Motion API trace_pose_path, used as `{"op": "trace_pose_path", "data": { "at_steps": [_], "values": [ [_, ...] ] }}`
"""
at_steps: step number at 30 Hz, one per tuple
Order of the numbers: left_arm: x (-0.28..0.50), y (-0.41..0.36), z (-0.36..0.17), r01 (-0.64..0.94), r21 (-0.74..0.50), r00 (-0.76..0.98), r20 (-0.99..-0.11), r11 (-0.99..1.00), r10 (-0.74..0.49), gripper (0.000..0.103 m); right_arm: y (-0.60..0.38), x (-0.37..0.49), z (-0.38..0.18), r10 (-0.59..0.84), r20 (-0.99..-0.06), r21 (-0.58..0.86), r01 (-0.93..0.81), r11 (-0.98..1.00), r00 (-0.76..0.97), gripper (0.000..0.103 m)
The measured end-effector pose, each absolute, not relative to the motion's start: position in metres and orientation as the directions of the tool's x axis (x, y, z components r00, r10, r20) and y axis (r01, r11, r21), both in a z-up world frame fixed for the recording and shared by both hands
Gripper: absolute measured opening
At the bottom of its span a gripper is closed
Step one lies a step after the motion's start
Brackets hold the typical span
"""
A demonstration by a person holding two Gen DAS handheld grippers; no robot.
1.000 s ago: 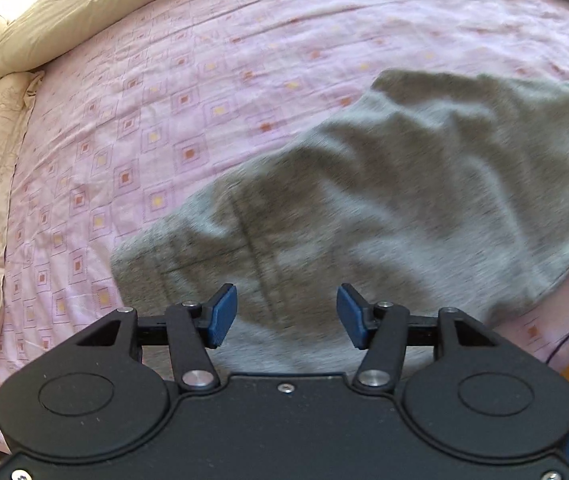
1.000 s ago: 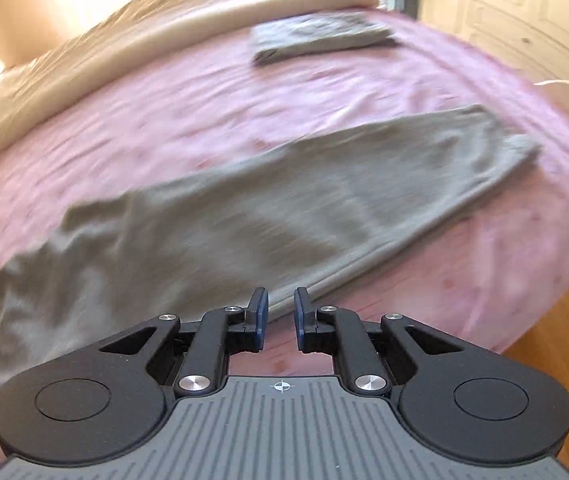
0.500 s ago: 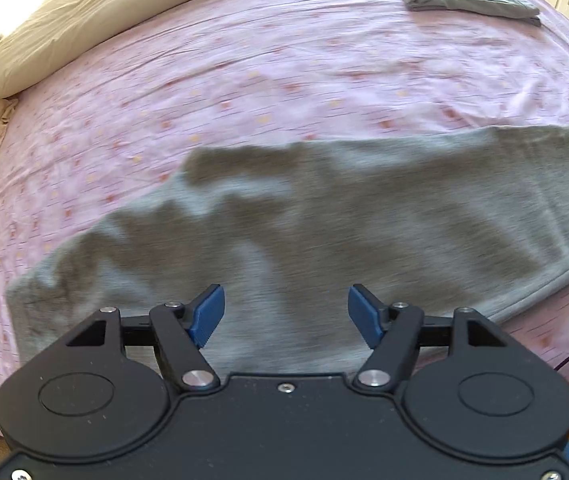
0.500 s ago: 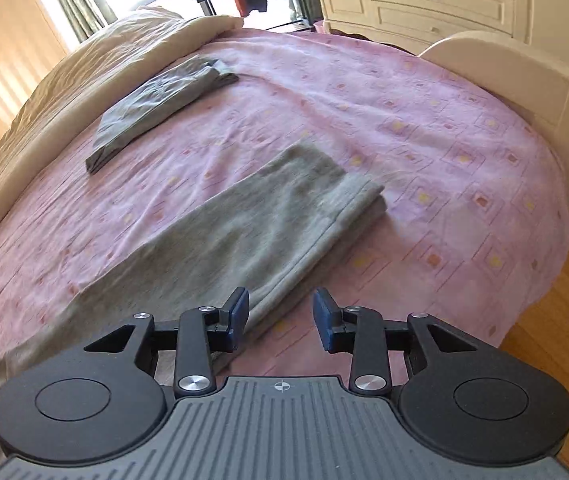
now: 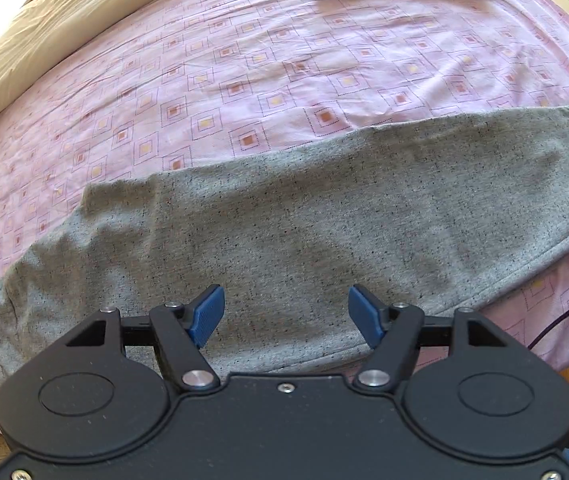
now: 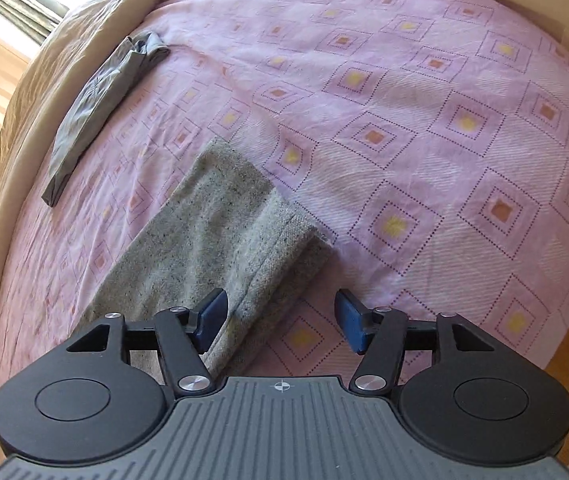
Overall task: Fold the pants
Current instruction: 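Grasp the hem of one trouser leg with the right gripper, then fold the held leg over onto the other leg with the right gripper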
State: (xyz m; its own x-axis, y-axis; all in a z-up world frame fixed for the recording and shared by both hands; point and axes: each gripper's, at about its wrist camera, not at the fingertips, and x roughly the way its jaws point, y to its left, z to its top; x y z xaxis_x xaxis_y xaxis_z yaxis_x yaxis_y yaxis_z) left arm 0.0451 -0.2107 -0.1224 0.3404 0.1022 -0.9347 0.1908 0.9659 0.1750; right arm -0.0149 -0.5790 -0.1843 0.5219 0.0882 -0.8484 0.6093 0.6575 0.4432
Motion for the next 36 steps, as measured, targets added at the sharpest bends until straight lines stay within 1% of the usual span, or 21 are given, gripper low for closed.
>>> {"op": "trace_pose_path", "data": {
  "at_steps": [4, 9, 10, 11, 12, 13, 14, 17, 20, 24, 25, 27, 28, 29, 32, 36],
  "values": [
    [0.056, -0.22, -0.125, 0.17, 0.159, 0.319, -0.943, 0.973, 0.098, 0.071, -0.589, -0.003, -0.186, 0.107, -0.829, 0.472, 0.585, 0.659, 0.549, 0.058],
    [0.079, -0.236, -0.135, 0.166, 0.152, 0.306, -0.947, 0.974, 0.095, 0.071, -0.596, 0.018, -0.19, 0.147, -0.834, 0.471, 0.549, 0.69, 0.531, 0.058],
    [0.085, -0.238, -0.138, 0.162, 0.152, 0.302, -0.948, 0.975, 0.098, 0.071, -0.595, 0.021, -0.189, 0.153, -0.833, 0.472, 0.539, 0.698, 0.531, 0.054],
    [0.093, -0.241, -0.142, 0.154, 0.147, 0.295, -0.951, 0.977, 0.097, 0.071, -0.594, 0.022, -0.188, 0.159, -0.83, 0.473, 0.522, 0.71, 0.535, 0.036],
    [0.102, -0.243, -0.146, 0.145, 0.139, 0.287, -0.953, 0.98, 0.093, 0.071, -0.594, 0.023, -0.186, 0.163, -0.831, 0.467, 0.509, 0.723, 0.532, 0.023],
    [0.109, -0.244, -0.149, 0.136, 0.132, 0.282, -0.955, 0.982, 0.089, 0.071, -0.593, 0.024, -0.185, 0.163, -0.834, 0.46, 0.501, 0.733, 0.528, 0.016],
    [0.118, -0.246, -0.152, 0.123, 0.123, 0.277, -0.957, 0.985, 0.085, 0.071, -0.591, 0.025, -0.183, 0.164, -0.832, 0.458, 0.491, 0.741, 0.53, 0.014],
    [0.143, -0.251, -0.161, 0.092, 0.091, 0.259, -0.964, 0.992, 0.065, 0.07, -0.59, 0.028, -0.176, 0.174, -0.823, 0.466, 0.466, 0.753, 0.541, 0.014],
    [0.163, -0.262, -0.17, 0.101, 0.057, 0.241, -0.97, 0.993, 0.031, 0.07, -0.592, 0.03, -0.168, 0.187, -0.809, 0.489, 0.459, 0.742, 0.558, 0.014],
    [0.18, -0.278, -0.191, 0.136, 0.099, 0.213, -0.975, 0.986, 0.069, 0.072, -0.591, 0.035, -0.157, 0.209, -0.793, 0.502, 0.42, 0.756, 0.572, 0.014],
    [0.181, -0.279, -0.193, 0.138, 0.107, 0.226, -0.971, 0.985, 0.074, 0.074, -0.59, 0.036, -0.155, 0.211, -0.792, 0.498, 0.408, 0.765, 0.573, 0.014],
    [0.182, -0.281, -0.189, 0.144, 0.109, 0.244, -0.967, 0.984, 0.072, 0.074, -0.588, 0.039, -0.15, 0.214, -0.788, 0.495, 0.387, 0.778, 0.578, 0.014],
    [0.182, -0.281, -0.188, 0.147, 0.108, 0.238, -0.969, 0.983, 0.071, 0.073, -0.587, 0.04, -0.148, 0.213, -0.787, 0.493, 0.382, 0.782, 0.578, 0.014],
    [0.18, -0.28, -0.183, 0.15, 0.103, 0.239, -0.969, 0.983, 0.066, 0.07, -0.585, 0.042, -0.146, 0.213, -0.787, 0.49, 0.376, 0.786, 0.579, 0.014],
    [0.161, -0.276, -0.165, 0.162, 0.08, 0.268, -0.963, 0.984, 0.034, 0.07, -0.58, 0.045, -0.14, 0.209, -0.788, 0.47, 0.347, 0.812, 0.578, 0.014],
    [0.12, -0.275, -0.159, 0.201, 0.013, 0.224, -0.974, 0.979, -0.033, 0.07, -0.573, 0.047, -0.132, 0.193, -0.794, 0.435, 0.319, 0.842, 0.576, 0.014]
  ]
}}
